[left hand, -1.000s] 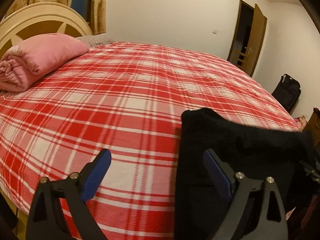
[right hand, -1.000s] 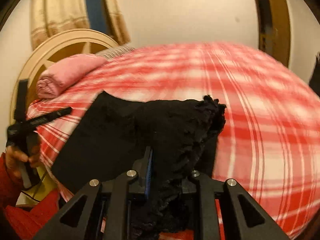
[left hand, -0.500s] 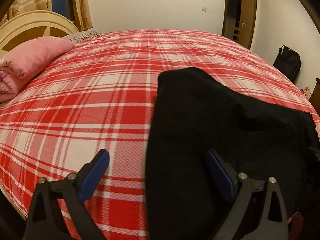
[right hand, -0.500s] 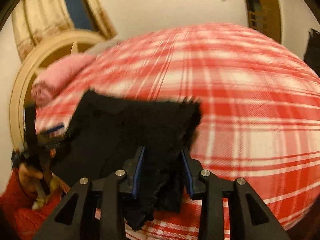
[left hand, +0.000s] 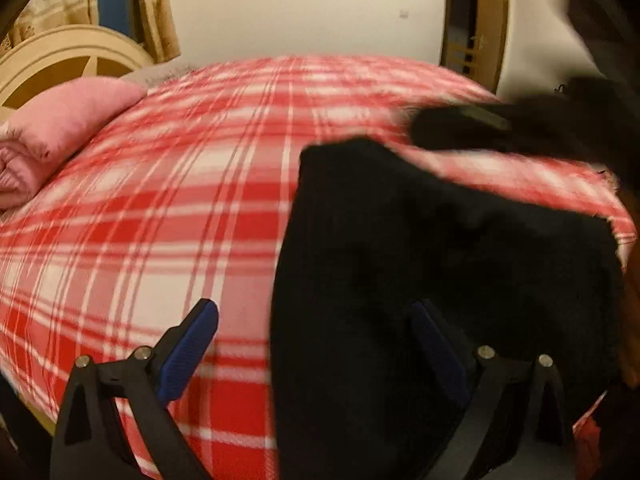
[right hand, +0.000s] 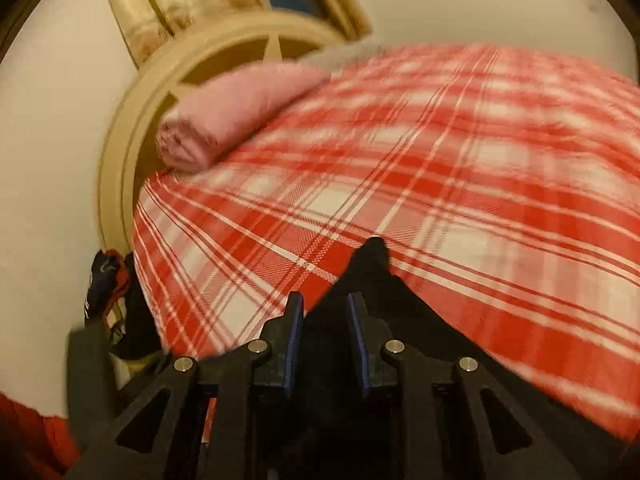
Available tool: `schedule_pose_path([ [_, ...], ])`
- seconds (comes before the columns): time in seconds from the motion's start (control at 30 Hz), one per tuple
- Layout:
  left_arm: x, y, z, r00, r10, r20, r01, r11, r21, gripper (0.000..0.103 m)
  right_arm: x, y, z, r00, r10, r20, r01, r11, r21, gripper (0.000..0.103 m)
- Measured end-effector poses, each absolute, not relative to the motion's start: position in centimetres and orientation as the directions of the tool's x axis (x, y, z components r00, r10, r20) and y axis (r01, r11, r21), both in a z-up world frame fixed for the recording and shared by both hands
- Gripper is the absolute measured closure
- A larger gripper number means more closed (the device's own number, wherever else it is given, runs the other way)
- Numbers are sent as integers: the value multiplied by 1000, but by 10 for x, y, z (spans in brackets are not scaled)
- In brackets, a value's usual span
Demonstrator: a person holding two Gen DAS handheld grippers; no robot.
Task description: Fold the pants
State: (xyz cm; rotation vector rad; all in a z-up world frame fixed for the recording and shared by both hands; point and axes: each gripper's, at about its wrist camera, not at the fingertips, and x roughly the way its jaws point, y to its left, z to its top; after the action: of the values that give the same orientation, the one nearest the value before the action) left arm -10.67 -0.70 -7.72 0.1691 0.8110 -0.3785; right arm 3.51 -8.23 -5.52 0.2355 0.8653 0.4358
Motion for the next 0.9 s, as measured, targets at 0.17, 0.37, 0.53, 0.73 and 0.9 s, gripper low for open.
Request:
schedule_pose_path([
  [0.17, -103, 1, -90, 594, -293, -749, 345, 934, -91, 1, 91, -74, -97, 499, 437, -748, -212, 899, 384, 99],
  [0.37, -111, -7, -94, 648, -256, -717, 330, 943, -39, 0, 115, -70, -110, 548, 392, -739, -185, 918, 350, 103],
  [0.53, -112, -7, -94, 655, -267, -707, 332, 942, -47, 0, 114, -80, -102, 577, 441, -688, -213, 894, 394, 103],
  [0.73, -111, -9, -93, 628, -262, -733, 337, 940, -47, 0, 43, -127, -41, 723, 376, -580, -158, 907, 391, 100],
  [0.9, -104, -11, -91, 614, -258, -746, 340, 939, -45, 0, -45, -177, -34, 766, 200, -610, -18, 956, 291, 99],
])
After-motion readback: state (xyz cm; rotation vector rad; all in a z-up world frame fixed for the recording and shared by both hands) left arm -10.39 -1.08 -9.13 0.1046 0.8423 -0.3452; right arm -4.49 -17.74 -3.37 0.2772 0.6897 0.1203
